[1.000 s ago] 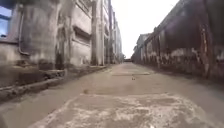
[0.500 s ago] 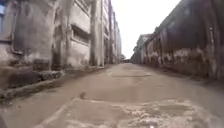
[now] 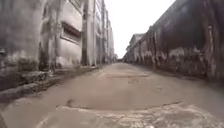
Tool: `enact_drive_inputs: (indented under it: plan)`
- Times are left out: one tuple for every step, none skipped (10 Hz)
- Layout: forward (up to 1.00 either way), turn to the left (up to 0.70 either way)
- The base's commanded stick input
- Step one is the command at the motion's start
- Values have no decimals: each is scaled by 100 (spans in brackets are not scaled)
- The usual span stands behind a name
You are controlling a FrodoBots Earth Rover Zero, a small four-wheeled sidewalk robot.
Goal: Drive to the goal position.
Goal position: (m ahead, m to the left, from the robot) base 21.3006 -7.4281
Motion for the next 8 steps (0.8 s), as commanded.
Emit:
enact_drive_inputs:
  plan:
    - [50, 0]
    - [50, 0]
    - [50, 0]
    - [50, 0]
    - [50, 0]
    - [50, 0]
    - [50, 0]
    - [50, 0]
